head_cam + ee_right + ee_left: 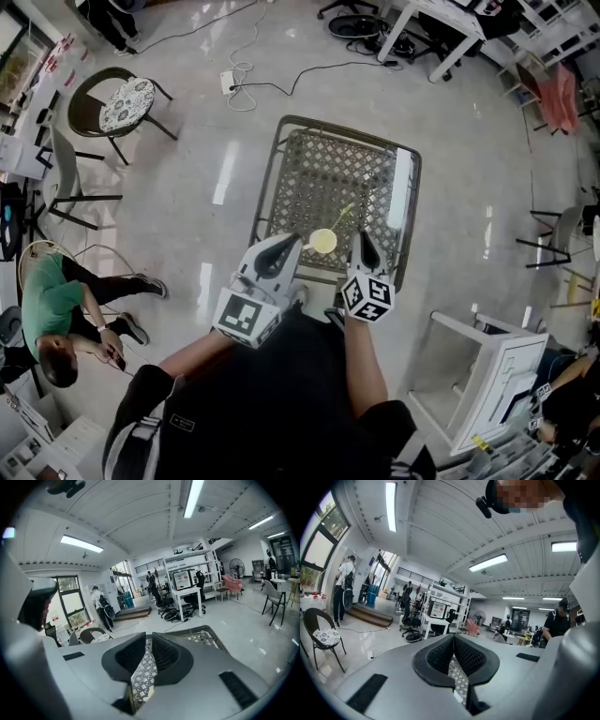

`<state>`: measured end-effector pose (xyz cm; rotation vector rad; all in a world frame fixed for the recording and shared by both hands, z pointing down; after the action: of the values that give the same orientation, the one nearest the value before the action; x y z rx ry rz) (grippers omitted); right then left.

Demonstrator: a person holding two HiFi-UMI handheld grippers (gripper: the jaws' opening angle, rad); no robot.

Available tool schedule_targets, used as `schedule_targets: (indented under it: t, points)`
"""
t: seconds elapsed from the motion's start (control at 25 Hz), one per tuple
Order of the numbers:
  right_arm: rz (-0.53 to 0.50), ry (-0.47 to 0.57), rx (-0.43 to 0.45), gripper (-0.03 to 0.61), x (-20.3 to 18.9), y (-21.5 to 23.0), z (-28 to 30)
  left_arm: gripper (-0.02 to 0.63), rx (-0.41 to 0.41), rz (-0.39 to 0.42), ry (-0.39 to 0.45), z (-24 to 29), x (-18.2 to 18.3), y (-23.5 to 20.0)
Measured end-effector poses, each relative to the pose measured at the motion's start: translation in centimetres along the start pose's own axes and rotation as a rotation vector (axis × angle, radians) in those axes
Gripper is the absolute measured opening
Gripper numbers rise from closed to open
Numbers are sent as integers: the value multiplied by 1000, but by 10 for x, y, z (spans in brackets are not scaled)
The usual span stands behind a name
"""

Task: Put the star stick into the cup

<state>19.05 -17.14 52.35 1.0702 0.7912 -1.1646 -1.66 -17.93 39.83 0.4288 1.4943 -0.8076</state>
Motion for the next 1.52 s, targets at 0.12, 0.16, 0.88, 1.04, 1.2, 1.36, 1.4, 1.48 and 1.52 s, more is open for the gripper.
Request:
schedule_targets:
  t: [0.12, 0.16, 0.88, 1.04, 1.2, 1.36, 1.4, 1.48, 1.52]
  points:
    - [-5, 40, 3, 37, 10, -8, -21, 17, 9, 4, 24, -4, 1, 4]
    - [-5, 50, 5, 35, 13, -10, -27, 17, 13, 3, 31, -6, 0, 4]
    - [0, 114, 86, 12, 21, -32, -106, 17, -4, 24, 23, -21, -15, 36]
    - [0, 118, 94, 11, 19, -30, -113, 17, -7, 25, 8, -25, -20, 44]
    - [9, 125, 94, 11, 19, -30, -118, 17, -10, 26, 0, -29, -21, 48]
    - [12, 126, 96, 11, 20, -31, -121, 17, -12, 23, 3, -31, -21, 51]
    - [12, 126, 96, 11, 20, -31, -121, 17, -15, 24, 3, -31, -21, 51]
    - [9, 125, 95, 11, 19, -32, -121, 17, -14, 20, 5, -31, -21, 50]
    - [8, 125, 95, 11, 18, -32, -122, 17, -12, 18, 5, -32, -22, 50]
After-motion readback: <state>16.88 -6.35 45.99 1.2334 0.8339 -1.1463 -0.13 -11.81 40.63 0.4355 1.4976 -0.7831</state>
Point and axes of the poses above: the fingertips, and each gripper's own axes: z forward along the fingers, y to its right, x out of its top, the point moved 6 cm from there along -z, backward along the fingers, and after that the axes turned 4 degrees about y, right-handed, at the moved point
